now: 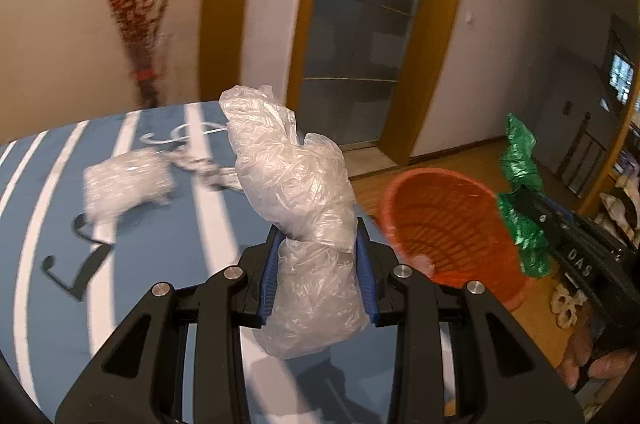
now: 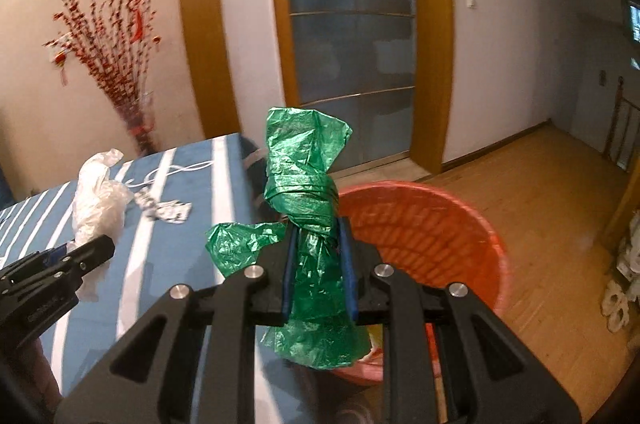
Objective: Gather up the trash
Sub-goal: 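Lift the clear and green bags and carry them over the orange basket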
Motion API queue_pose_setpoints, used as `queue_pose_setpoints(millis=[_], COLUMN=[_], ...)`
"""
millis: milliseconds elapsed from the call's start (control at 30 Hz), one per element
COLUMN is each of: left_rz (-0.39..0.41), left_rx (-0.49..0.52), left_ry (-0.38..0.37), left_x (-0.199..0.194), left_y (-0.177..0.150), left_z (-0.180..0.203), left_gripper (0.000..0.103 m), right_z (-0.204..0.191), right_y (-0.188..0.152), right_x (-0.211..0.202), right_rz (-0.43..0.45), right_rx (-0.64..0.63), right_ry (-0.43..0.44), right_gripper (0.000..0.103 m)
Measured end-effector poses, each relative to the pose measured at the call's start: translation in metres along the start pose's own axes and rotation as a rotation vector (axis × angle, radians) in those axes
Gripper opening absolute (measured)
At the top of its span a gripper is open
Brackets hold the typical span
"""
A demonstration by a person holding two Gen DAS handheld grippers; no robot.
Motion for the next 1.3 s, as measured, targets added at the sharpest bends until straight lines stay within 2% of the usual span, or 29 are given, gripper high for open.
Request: queue_pose_setpoints(millis=[200,467,933,1300], left_rz=[0.026,0.030,-0.021,-0.043], left_rx=[0.059,0.101,0.123,0.138], left_ry=[-0.067,-0.164,-0.228,-0.244], left_x=[0.009,0.028,0.065,0.084], left_y=[0.006,0.009,0.007,0.009], left_z=[0.046,0.095,0.131,0.137], left_gripper=[0.034,0.034,0.034,0.034], right_z=[0.039,0.079,0.116,0.130], right_y=[-0.001,-0.001,0.004,0.012], right_x=[-0.008,-0.010,0.008,0.026], right_rz=[0.032,0.056,0.059,0.053], right_rx=[0.039,0.100,0.153,0.166], right_ry=[-0.062,-0.088,-0.092,-0.069], right_gripper=[0.021,0.021,0.021,0.022])
Point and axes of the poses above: each gripper's, at about its wrist camera, not at the fingertips, and x roughly the way its jaws point, z to its right, y to its top, the point moved 4 cm from there along x, roughly the way its jaws point, and after that the axes turned 4 degrees about -z, right-handed, at the moved point
